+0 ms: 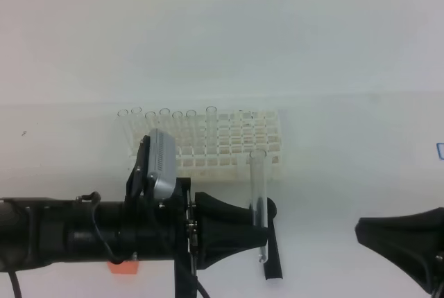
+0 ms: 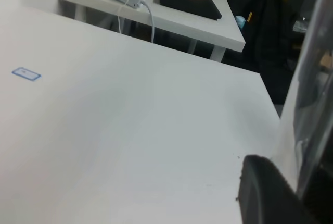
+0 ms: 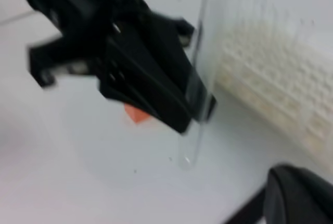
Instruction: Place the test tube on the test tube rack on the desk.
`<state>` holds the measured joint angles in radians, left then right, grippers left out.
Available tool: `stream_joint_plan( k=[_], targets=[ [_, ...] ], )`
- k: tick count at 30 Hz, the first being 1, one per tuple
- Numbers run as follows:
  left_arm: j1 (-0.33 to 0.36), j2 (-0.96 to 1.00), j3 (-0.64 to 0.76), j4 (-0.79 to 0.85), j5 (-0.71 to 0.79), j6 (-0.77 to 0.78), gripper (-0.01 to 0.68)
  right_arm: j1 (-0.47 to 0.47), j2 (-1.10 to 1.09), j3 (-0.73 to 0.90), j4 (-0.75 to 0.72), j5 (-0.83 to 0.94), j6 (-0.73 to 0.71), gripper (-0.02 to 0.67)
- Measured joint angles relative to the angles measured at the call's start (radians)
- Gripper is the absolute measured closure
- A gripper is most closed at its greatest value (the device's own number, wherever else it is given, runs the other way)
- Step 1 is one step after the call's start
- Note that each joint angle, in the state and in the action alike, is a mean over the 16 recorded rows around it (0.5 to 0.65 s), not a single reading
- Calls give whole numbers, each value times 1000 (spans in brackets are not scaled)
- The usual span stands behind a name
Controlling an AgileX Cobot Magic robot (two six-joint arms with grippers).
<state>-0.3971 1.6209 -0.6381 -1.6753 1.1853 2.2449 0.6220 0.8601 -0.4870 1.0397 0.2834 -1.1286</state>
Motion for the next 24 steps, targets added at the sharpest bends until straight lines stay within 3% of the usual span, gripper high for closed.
stream_joint_plan(
  k=[7, 12, 19, 24],
  targets=[
    [0, 0, 0, 0, 0, 53, 563, 0, 26, -34, 379, 60, -463, 650],
    [0, 0, 0, 0, 0, 67, 563, 0, 71, -44, 571, 122, -705, 650],
    [-2, 0, 0, 0, 0, 59, 563, 0, 170, -87, 654, 187, -839, 634],
    [-4, 0, 0, 0, 1, 52, 563, 0, 237, -134, 658, 202, -833, 565]
  ],
)
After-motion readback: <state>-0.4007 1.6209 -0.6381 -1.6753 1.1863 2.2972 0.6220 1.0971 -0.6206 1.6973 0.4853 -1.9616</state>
